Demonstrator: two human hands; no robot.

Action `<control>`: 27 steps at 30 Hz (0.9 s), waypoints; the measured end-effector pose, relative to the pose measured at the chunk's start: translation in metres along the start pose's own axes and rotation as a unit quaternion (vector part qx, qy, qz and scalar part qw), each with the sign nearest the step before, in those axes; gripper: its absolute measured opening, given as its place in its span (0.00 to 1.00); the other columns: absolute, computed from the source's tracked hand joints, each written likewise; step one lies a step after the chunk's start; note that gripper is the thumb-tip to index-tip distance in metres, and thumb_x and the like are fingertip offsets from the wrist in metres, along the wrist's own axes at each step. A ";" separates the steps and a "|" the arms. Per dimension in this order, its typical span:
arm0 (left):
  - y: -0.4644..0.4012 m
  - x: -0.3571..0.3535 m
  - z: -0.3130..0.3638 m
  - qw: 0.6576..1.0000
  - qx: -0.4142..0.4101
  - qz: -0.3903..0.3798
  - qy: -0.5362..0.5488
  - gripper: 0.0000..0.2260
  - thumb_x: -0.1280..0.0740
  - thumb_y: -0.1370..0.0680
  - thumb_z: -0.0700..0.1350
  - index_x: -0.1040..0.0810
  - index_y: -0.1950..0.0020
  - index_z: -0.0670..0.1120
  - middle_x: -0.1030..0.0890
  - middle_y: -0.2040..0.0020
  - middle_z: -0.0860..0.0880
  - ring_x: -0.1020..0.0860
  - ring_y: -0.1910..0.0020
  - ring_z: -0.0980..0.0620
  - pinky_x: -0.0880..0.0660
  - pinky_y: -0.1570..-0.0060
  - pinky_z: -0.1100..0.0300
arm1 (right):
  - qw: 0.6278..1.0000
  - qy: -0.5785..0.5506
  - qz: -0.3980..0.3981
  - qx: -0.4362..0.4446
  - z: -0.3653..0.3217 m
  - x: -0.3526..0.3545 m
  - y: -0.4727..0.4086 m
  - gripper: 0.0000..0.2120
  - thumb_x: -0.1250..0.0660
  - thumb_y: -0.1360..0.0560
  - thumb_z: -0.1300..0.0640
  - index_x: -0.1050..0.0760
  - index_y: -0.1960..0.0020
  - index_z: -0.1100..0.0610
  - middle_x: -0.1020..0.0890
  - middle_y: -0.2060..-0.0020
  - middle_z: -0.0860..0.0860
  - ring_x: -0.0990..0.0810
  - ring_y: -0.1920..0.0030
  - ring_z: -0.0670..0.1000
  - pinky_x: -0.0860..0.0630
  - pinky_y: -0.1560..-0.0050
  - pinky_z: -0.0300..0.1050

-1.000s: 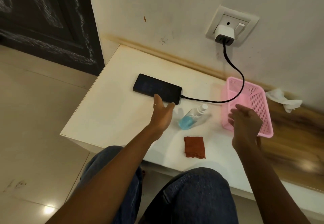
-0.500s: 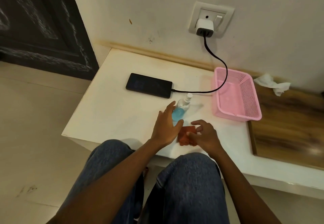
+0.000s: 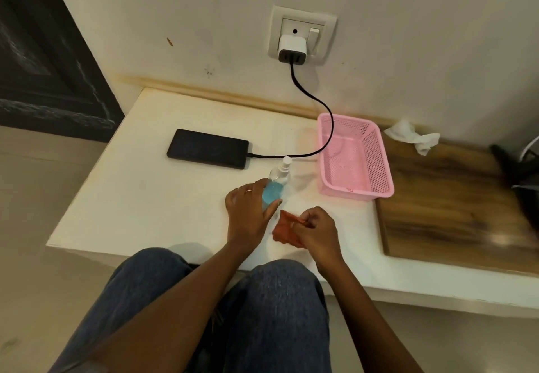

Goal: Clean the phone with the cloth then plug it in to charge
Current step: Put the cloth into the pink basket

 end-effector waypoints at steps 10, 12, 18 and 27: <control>0.002 0.003 0.004 0.993 -0.066 0.070 -0.073 0.21 0.29 0.28 0.57 0.24 0.42 0.43 0.19 0.47 0.45 0.21 0.49 0.45 0.27 0.49 0.49 | 0.960 -0.201 0.165 0.104 -0.036 0.098 -0.028 0.07 0.31 0.28 0.67 0.24 0.51 0.60 0.18 0.59 0.52 0.17 0.62 0.44 0.20 0.62 0.37; 0.001 0.004 0.003 0.992 -0.065 0.074 -0.082 0.21 0.30 0.27 0.57 0.24 0.42 0.43 0.19 0.46 0.44 0.21 0.48 0.44 0.27 0.48 0.49 | 0.958 -0.162 0.208 0.112 -0.047 0.115 -0.048 0.07 0.30 0.28 0.66 0.23 0.51 0.59 0.18 0.58 0.53 0.18 0.58 0.47 0.20 0.60 0.37; 0.001 -0.002 0.002 0.993 -0.057 0.055 -0.089 0.22 0.32 0.26 0.57 0.25 0.40 0.43 0.20 0.44 0.43 0.22 0.46 0.42 0.28 0.46 0.47 | 0.997 0.003 0.082 0.003 -0.048 0.109 -0.124 0.10 0.32 0.28 0.71 0.22 0.49 0.61 0.20 0.48 0.61 0.20 0.48 0.59 0.21 0.49 0.52; -0.001 -0.005 -0.001 0.993 -0.050 0.046 -0.100 0.23 0.36 0.25 0.59 0.26 0.40 0.43 0.20 0.44 0.42 0.22 0.46 0.40 0.27 0.46 0.45 | 0.982 0.148 0.121 0.014 -0.035 0.099 -0.149 0.14 0.36 0.28 0.69 0.23 0.43 0.63 0.22 0.42 0.58 0.24 0.43 0.58 0.27 0.55 0.39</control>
Point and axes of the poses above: each hand's wrist, its own y-axis away from the middle knuckle, its own x-axis out of the back of the hand, z = x × y, the point moved 5 cm from there along -y, towards the middle knuckle
